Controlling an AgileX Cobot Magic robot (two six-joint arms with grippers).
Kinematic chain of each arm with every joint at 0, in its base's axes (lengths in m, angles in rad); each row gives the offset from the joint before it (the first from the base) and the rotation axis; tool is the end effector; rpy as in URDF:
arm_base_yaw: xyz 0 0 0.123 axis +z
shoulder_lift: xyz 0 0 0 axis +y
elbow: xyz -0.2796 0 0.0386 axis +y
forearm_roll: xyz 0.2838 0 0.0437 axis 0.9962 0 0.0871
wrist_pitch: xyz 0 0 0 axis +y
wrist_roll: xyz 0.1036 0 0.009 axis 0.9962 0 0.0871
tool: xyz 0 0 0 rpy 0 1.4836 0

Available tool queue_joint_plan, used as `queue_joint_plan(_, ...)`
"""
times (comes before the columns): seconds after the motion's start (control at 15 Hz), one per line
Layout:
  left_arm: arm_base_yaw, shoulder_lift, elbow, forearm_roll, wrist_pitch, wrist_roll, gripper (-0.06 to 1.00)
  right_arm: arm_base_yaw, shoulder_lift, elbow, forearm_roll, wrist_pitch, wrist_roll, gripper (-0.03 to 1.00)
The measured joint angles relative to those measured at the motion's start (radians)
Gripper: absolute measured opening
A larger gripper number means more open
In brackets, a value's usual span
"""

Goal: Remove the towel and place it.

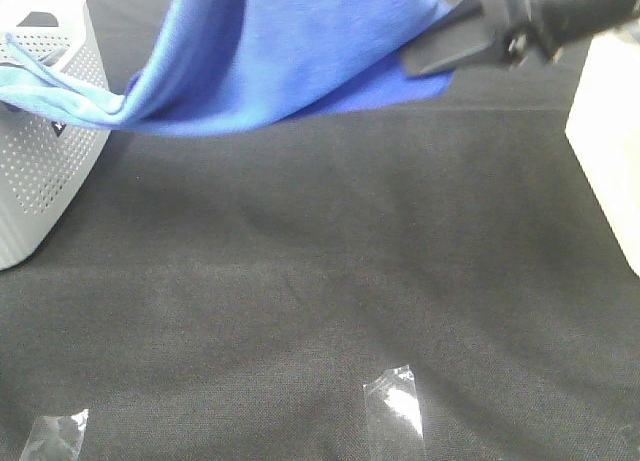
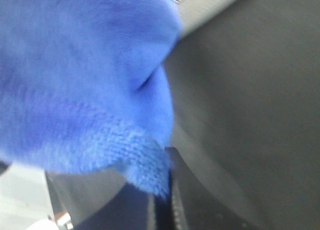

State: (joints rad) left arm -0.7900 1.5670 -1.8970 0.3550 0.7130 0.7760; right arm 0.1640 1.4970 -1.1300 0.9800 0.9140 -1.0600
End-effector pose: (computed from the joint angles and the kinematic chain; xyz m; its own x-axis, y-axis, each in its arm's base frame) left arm 0.2910 -0.2601 0.5096 0.3743 0.8219 -0.4294 0.4269 0.2583 0.8666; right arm 0.3309 0.1241 0.2820 -0.5709 -0.3358 -0.7492 -0.7420 0.6016 0.2958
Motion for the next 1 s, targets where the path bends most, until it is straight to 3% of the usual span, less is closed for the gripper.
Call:
queue_joint_plan(0.2, 0.075, 0.043, 0.000, 0.006, -0.060, -0.026, 0.00, 0.003, 0.000, -0.257, -0.359, 0.021, 0.362, 0.02)
queue_joint_plan(0.33, 0.119, 0.076, 0.000, 0.006, -0.178, -0.029, 0.00, 0.004, 0.009, -0.442, -0.518, 0.025, 0.478, 0.01)
queue_joint_plan(0.53, 0.207, 0.139, 0.000, 0.006, -0.472, -0.029, 0.00, 0.004, 0.098, -0.730, -0.564, 0.020, 0.516, 0.01)
queue_joint_plan(0.67, 0.261, 0.184, 0.000, 0.005, -0.671, -0.041, 0.00, 0.005, 0.184, -0.882, -0.563, -0.032, 0.527, 0.01)
queue_joint_plan(0.87, 0.324, 0.256, 0.000, -0.002, -1.010, -0.046, 0.00, 0.005, 0.289, -1.024, -0.558, -0.182, 0.529, 0.01)
queue_joint_plan(1.0, 0.364, 0.296, 0.000, -0.070, -1.164, -0.048, 0.00, 0.005, 0.336, -1.071, -0.544, -0.304, 0.529, 0.01)
